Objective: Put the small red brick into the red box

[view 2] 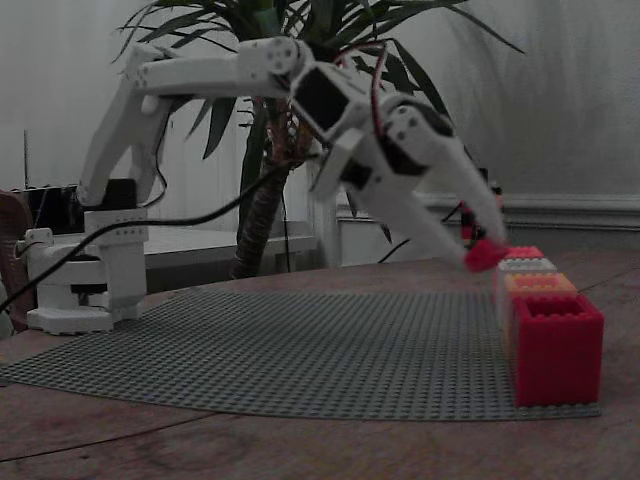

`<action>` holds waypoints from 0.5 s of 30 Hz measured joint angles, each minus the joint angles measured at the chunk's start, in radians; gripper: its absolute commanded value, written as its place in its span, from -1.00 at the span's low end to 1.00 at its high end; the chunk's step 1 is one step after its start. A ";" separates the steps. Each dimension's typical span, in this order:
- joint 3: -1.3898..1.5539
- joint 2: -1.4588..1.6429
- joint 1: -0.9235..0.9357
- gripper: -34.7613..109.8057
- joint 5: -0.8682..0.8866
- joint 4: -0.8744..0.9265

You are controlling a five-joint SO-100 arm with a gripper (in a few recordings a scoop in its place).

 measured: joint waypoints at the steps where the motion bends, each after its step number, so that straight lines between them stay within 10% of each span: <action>1: -0.023 -0.018 -0.002 -0.52 0.000 -0.008; 15: -0.120 -0.167 -0.048 -0.52 0.009 -0.133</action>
